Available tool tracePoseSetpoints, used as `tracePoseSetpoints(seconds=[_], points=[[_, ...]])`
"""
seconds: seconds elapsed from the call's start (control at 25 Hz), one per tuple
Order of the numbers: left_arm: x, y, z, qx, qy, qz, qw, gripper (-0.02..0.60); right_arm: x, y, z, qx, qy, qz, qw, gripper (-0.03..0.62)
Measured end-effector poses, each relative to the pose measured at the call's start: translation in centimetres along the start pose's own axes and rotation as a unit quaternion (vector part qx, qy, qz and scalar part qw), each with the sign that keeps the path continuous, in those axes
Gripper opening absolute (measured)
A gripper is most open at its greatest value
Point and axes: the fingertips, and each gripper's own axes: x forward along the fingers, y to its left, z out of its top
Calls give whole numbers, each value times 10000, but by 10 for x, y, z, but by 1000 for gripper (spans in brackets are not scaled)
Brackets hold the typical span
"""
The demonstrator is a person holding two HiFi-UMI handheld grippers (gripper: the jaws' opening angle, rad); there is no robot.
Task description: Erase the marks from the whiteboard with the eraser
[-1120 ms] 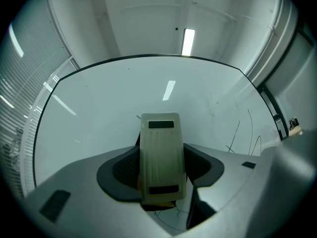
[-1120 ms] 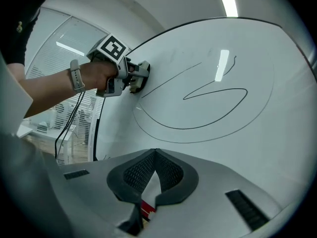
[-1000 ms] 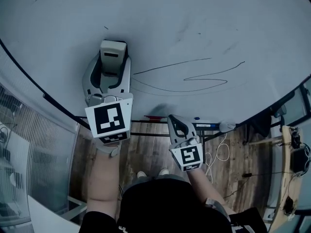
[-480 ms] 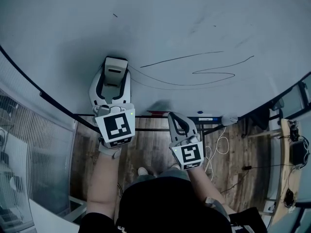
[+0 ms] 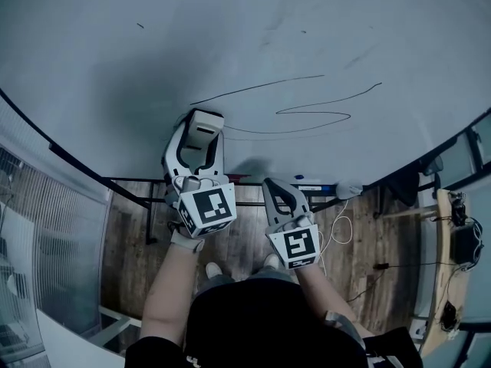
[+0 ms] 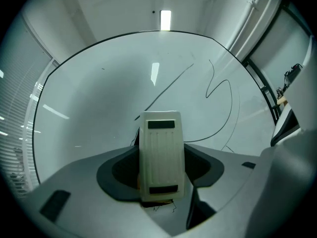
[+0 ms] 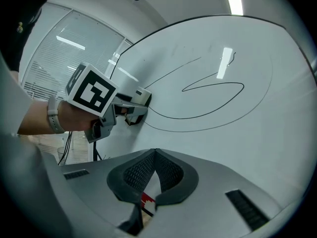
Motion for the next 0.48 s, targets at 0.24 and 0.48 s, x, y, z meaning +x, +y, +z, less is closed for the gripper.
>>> tracePoseSetpoints(seconds=[0.24,0.48], points=[[3,-32,-7,266,213,-169,9993,264,-12,-21,-8,-36,32,34,10000,26],[1,22,21,-416,141,262,9987,264,-14,-23,-2,-62,-66,141,9999,26]])
